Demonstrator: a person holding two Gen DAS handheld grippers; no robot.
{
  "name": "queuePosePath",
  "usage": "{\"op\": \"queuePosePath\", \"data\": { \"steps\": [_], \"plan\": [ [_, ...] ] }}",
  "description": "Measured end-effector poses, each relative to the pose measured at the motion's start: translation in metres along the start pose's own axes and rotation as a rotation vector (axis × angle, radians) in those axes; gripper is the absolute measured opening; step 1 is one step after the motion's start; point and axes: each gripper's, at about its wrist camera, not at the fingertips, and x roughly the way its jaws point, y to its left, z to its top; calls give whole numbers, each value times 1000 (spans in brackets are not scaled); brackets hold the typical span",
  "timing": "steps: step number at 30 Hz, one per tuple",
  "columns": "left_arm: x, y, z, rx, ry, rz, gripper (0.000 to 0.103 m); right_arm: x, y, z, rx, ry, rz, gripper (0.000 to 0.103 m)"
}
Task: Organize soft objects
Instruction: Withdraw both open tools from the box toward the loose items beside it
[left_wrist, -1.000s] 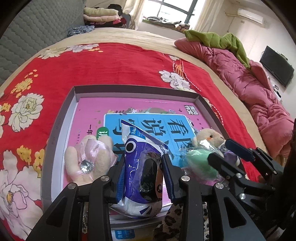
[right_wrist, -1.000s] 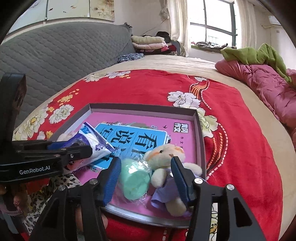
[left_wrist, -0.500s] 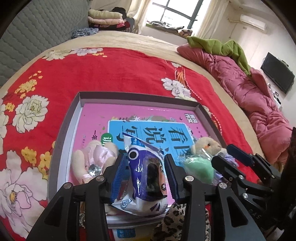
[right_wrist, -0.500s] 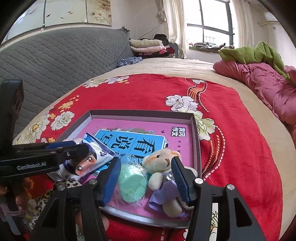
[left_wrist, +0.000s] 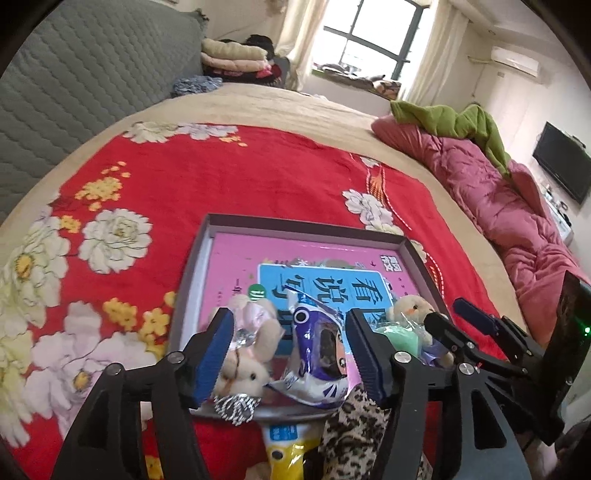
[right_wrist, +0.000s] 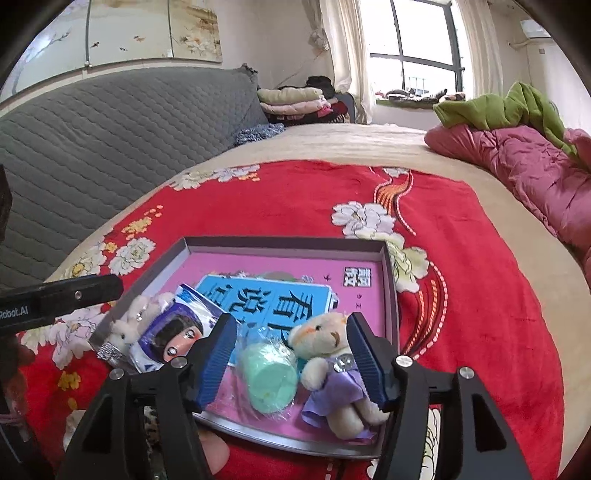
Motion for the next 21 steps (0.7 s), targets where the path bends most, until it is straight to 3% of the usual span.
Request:
{"op": "queuePosePath", "data": {
  "steps": [12,21],
  "plan": [
    [-56,-3,-9,-39,-66,65,74,-34,-6,17,31,-101,41,68],
    [-83,-16,-19,-26,-62,94,75,-63,3,19,-47,-177,22,71]
  ]
}}
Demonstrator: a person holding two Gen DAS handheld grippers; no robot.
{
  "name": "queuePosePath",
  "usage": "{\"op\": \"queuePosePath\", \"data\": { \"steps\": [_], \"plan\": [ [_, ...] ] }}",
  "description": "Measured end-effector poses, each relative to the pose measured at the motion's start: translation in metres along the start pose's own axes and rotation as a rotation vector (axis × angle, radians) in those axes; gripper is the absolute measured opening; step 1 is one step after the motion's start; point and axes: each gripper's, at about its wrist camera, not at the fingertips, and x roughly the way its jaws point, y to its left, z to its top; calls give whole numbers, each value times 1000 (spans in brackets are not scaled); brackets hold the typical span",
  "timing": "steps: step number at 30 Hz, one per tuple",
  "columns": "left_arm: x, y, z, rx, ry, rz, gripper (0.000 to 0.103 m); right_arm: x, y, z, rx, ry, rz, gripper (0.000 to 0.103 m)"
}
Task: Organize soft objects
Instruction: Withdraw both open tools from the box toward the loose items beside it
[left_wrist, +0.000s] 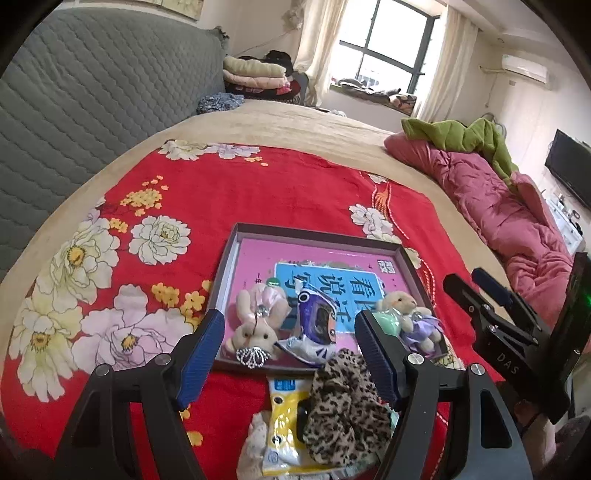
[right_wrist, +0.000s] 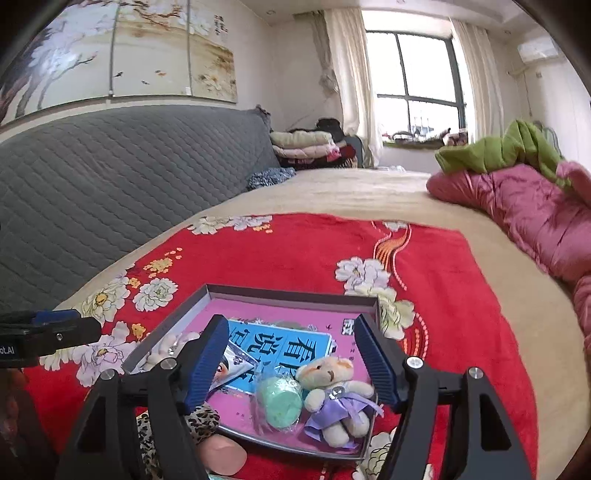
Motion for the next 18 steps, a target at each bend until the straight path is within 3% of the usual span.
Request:
{"op": "queuePosePath", "data": {
  "steps": [4,18],
  "plan": [
    [-9,-7,-4,10,0,16,75,-19,6,-4,-42,-34,-25,73],
    [-40,-20,-16,56,-6,2,75,-58,16,-30,-21,1,-2,73]
  ]
}}
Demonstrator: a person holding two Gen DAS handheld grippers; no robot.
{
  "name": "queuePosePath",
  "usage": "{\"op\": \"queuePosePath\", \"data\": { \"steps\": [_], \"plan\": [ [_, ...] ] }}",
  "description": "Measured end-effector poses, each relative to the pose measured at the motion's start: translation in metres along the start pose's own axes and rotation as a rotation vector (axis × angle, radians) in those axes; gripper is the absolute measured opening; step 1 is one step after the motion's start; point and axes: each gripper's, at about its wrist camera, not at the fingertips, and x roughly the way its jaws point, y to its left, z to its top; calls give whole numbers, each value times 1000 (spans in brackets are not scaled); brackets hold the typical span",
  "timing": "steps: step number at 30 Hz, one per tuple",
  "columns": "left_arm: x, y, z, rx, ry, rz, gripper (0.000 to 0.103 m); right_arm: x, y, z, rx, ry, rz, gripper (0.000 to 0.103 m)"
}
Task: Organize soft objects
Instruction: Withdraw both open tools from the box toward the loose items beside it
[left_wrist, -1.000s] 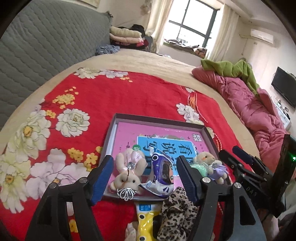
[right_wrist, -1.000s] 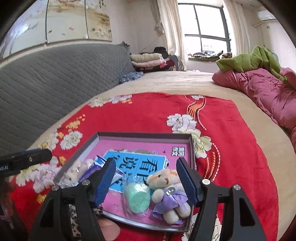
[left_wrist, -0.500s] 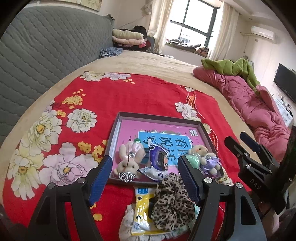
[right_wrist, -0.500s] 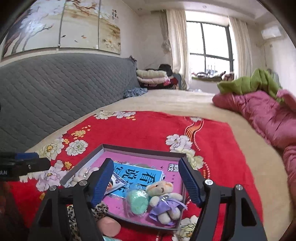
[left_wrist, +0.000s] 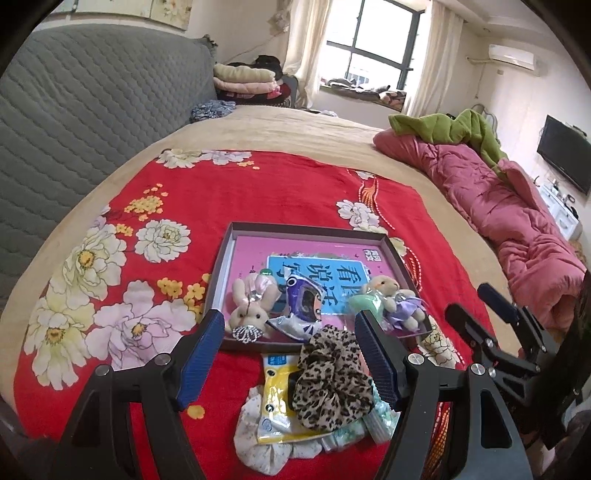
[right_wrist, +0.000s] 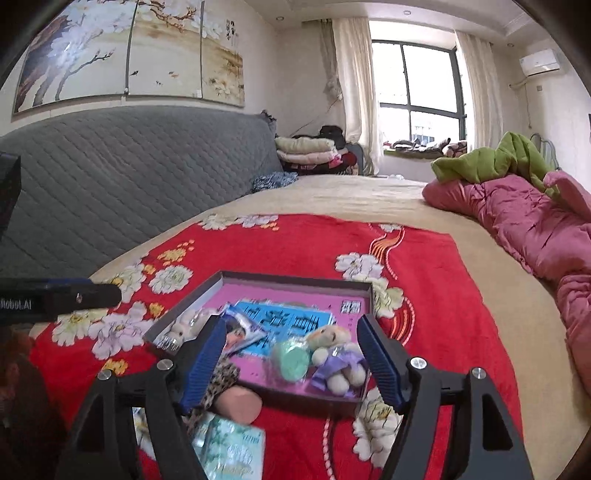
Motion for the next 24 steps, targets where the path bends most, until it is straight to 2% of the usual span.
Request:
{"op": "queuePosePath", "data": {
  "steps": [10,24],
  "plan": [
    [-19,17,-8,-21,-13,21,75,-17,12,-11,-30,24,1,73],
    [-18,20,-44,35,47,23,75,-20,4,-34,94,153,44,73]
  ]
}}
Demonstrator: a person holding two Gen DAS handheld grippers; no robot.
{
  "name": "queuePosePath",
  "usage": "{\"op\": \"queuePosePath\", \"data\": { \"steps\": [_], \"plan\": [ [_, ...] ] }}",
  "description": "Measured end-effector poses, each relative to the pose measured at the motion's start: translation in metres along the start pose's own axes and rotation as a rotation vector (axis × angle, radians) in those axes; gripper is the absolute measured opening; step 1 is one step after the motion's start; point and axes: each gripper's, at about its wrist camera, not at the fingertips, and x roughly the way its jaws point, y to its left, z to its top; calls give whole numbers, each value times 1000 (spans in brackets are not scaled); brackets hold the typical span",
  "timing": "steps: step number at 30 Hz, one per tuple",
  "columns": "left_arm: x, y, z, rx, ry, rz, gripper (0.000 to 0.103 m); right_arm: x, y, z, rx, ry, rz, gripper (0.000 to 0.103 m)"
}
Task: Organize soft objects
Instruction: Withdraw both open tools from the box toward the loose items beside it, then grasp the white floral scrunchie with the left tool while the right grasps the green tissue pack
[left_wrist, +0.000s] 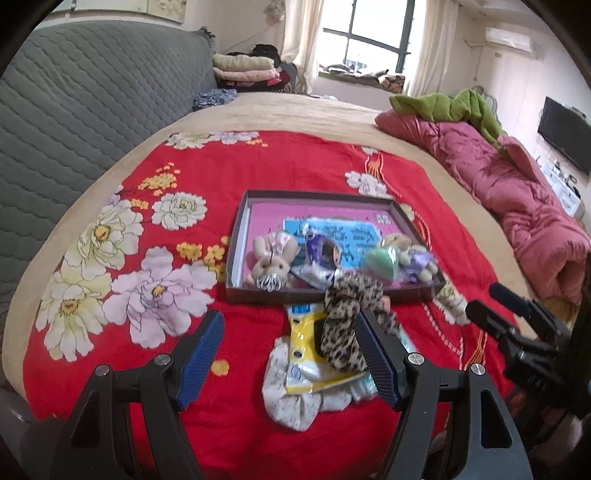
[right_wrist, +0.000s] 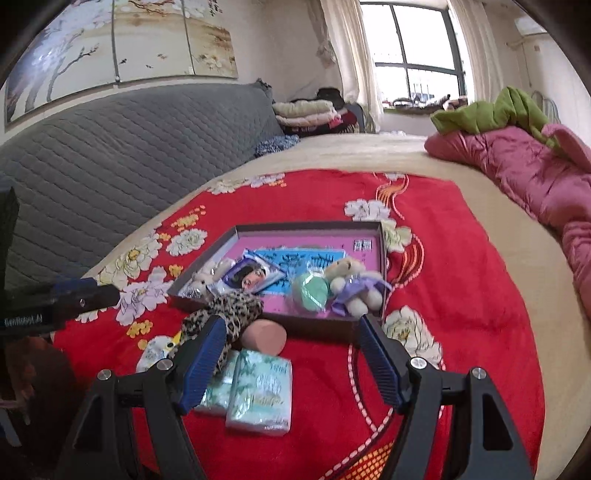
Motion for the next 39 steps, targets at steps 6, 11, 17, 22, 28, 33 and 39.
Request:
{"op": "queuePosePath", "data": {
  "steps": [6,11,17,22,28,33,39],
  "plan": [
    [7,5,-18,11,58,0,75,9,7,-9,-8,63,4,73],
    [14,7,-33,17,119,-15,75,17,14,-18,-31,117,6,73],
    [30,5,-52,33,175,-17,75,23,24,-25,-76,143,-5,73],
    [47,3,-67,55,216,-17,75,29,31,-31,-106,173,-3,73],
    [61,4,-70,22,228,-41,75,45,31,-40,-104,223,6,73],
    [78,5,-74,5,253,-39,75,61,30,-45,-91,259,13,73],
    [93,11,-75,-34,274,-49,75,75,28,-49,-66,286,25,73]
  ]
}}
